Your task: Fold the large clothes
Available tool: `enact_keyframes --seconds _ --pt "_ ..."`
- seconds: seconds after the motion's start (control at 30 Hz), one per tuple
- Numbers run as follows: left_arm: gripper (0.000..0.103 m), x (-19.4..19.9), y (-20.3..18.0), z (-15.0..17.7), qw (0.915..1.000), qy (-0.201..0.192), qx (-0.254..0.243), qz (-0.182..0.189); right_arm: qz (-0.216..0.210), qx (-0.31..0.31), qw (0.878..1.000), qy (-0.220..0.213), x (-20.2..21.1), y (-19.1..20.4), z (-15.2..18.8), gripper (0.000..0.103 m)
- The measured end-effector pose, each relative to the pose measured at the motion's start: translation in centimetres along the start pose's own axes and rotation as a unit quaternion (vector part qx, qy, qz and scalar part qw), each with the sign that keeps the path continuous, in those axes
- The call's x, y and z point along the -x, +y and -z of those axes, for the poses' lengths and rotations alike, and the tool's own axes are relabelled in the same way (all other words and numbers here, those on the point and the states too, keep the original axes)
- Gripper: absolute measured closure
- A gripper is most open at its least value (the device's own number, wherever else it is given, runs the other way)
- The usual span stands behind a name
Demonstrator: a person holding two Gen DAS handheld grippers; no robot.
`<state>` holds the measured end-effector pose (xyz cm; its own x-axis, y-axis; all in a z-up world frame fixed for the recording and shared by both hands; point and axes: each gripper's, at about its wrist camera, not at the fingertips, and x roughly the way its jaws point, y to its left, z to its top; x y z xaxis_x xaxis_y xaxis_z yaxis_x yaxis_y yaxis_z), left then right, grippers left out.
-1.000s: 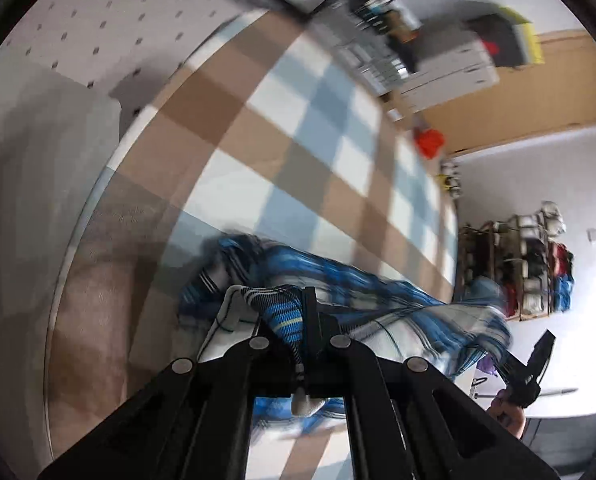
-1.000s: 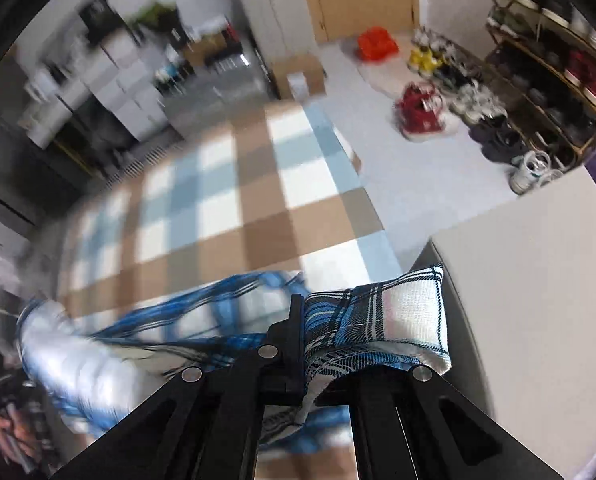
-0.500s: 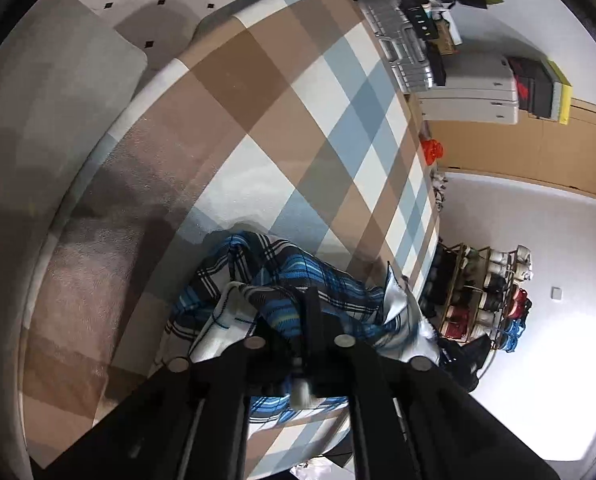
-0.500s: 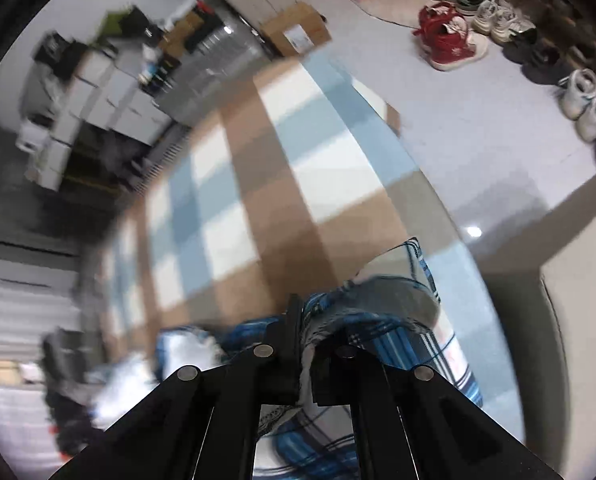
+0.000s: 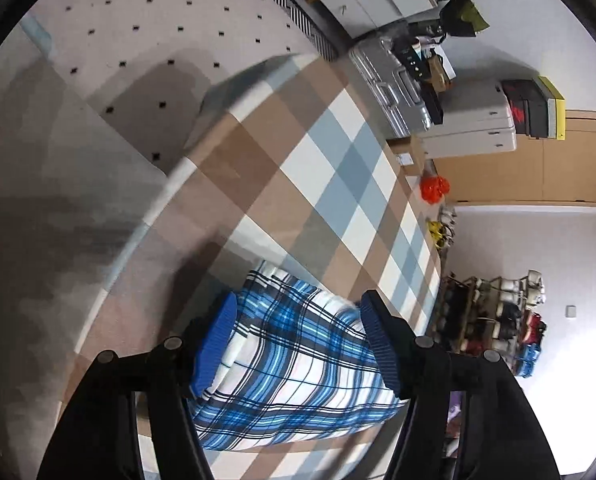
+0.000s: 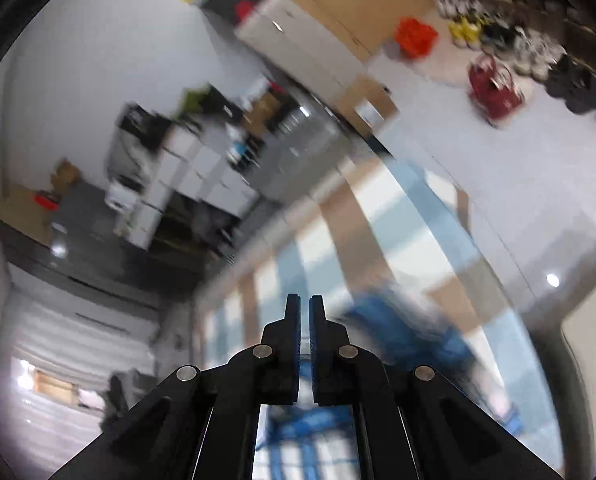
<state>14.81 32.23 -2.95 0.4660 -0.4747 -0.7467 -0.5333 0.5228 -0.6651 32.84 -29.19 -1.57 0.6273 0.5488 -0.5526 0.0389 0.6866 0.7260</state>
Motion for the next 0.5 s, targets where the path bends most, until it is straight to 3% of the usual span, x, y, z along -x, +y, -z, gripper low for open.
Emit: enact_keyframes --seconds 0.07,0.13,0.23,0.3,0.43,0.5 --pt "0.044 -0.4 -0.6 0.8 0.9997 0.01 -0.019 -0.009 0.009 -0.004 1.0 -0.016 0.2 0.1 -0.3 0.1" --pt "0.044 -1.8 -1.8 1.9 0.9982 0.032 -0.05 -0.014 0.051 0.028 0.998 -0.008 -0.5 0.8 -0.1 0.1" --pt "0.044 -3.6 -3.7 4.4 0.992 0.061 -0.108 -0.023 0.069 0.098 0.991 0.061 -2.7 2.4 2.0 0.1" --pt "0.044 -5.1 -4.6 6.3 0.9858 0.075 -0.147 -0.031 0.081 0.151 0.98 0.105 -4.2 3.5 4.5 0.1" --pt "0.044 -8.6 -4.3 9.3 0.9756 0.113 -0.184 -0.041 0.096 0.278 0.937 0.187 -6.9 5.8 12.2 0.1" --pt "0.044 -10.2 -3.5 10.3 0.9715 0.114 -0.197 -0.066 0.137 0.343 0.908 0.196 -8.1 6.2 15.5 0.1"
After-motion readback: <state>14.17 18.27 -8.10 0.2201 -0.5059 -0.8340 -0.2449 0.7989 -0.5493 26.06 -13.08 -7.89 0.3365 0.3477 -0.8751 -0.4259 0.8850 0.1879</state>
